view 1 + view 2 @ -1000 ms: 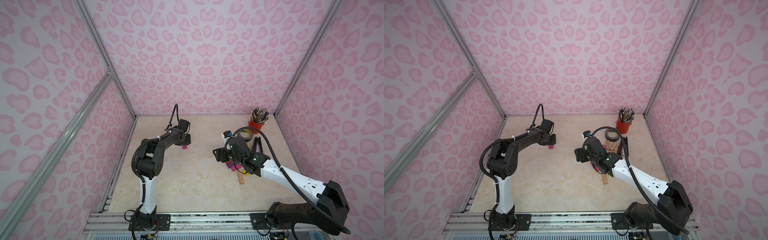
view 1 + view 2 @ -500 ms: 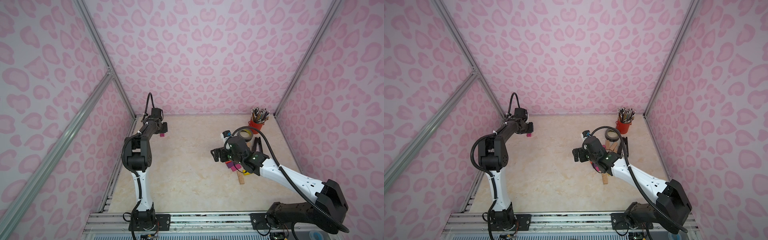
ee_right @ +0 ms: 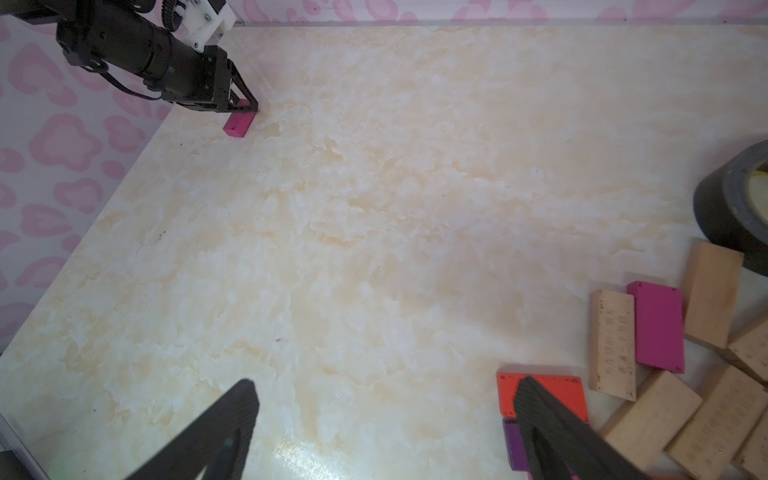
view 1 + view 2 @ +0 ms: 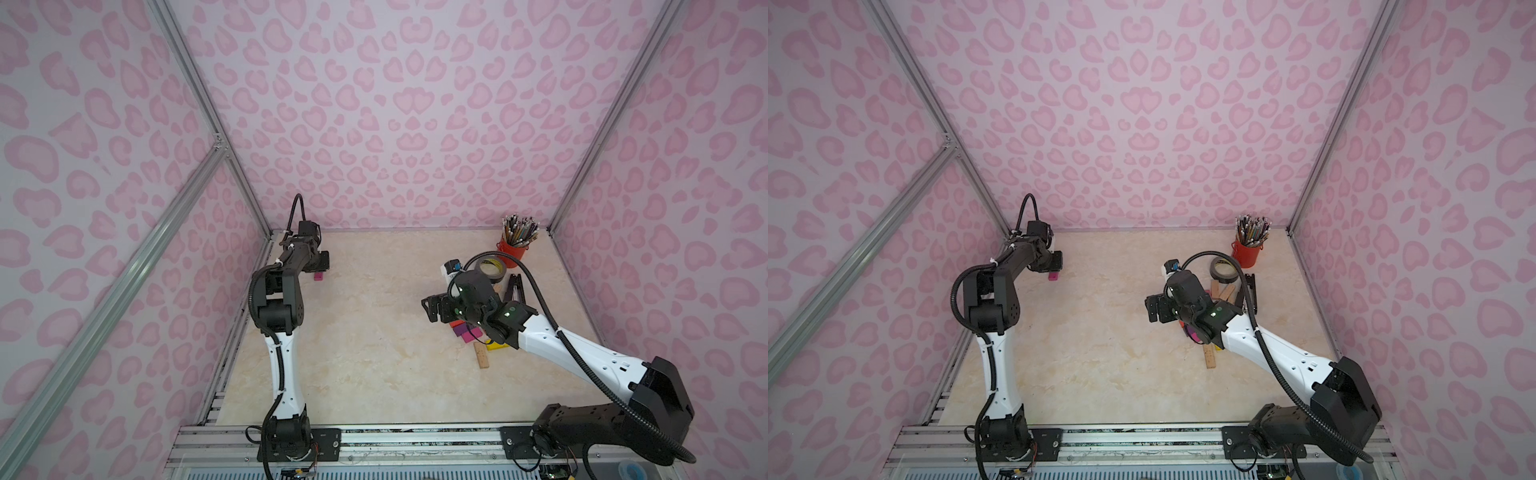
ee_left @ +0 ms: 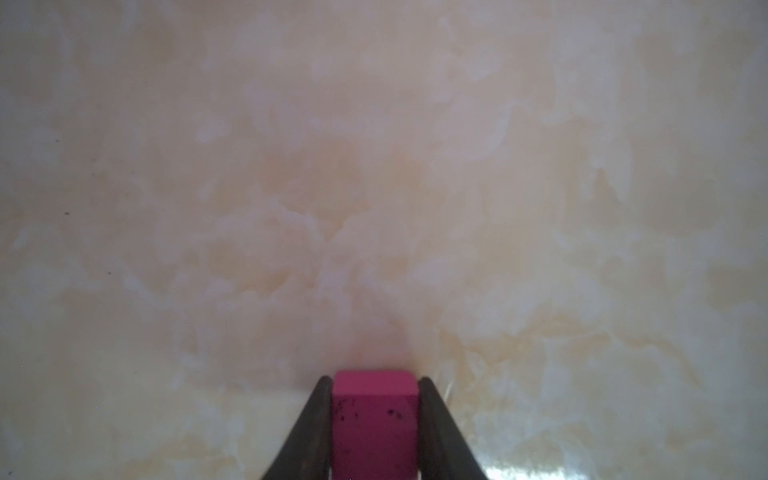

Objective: Assemble the letter k with building blocks
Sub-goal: Place the building block at the center of the board.

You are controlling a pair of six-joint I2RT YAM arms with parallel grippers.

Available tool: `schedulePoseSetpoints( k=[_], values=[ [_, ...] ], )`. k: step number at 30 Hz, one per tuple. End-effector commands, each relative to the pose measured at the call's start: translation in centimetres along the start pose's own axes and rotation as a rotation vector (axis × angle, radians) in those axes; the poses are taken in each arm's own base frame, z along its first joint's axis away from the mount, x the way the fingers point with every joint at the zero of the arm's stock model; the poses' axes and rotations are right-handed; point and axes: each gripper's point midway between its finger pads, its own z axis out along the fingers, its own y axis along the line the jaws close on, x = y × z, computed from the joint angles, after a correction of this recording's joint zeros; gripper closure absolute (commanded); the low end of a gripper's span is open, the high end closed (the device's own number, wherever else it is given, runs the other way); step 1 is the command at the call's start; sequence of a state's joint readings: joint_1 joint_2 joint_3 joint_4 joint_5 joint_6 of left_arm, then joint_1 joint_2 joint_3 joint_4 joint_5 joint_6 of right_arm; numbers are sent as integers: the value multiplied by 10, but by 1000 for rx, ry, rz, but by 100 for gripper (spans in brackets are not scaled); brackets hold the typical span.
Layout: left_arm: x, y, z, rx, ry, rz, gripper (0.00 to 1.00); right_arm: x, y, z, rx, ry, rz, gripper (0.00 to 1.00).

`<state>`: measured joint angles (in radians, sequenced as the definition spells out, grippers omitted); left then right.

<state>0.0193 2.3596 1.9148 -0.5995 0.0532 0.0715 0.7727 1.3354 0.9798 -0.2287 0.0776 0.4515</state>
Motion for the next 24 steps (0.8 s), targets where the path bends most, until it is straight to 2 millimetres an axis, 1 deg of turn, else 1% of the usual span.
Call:
schedulePoseSetpoints(
  k=[1, 5, 8, 11, 15, 20, 24],
  values=[
    [-1, -3, 2, 24, -1, 4, 85, 1, -1, 1, 3, 6, -1, 3],
    [1, -6, 4, 30, 6, 10, 82, 2, -2, 1, 8, 9, 0, 3],
    [2, -7, 4, 36, 7, 13, 74, 3, -3, 0, 9, 9, 0, 3],
    [1, -7, 1, 34, 4, 13, 69, 2, -3, -2, 13, 5, 3, 4],
    [-3, -8, -4, 36, -8, 12, 63, 2, -5, -3, 19, 1, 8, 4],
    [-9, -12, -15, 31, -29, 17, 51, 0, -7, -7, 24, -5, 17, 5],
    [-15, -14, -29, 32, -56, 2, 42, 1, -15, -8, 33, 0, 41, 5]
  ],
)
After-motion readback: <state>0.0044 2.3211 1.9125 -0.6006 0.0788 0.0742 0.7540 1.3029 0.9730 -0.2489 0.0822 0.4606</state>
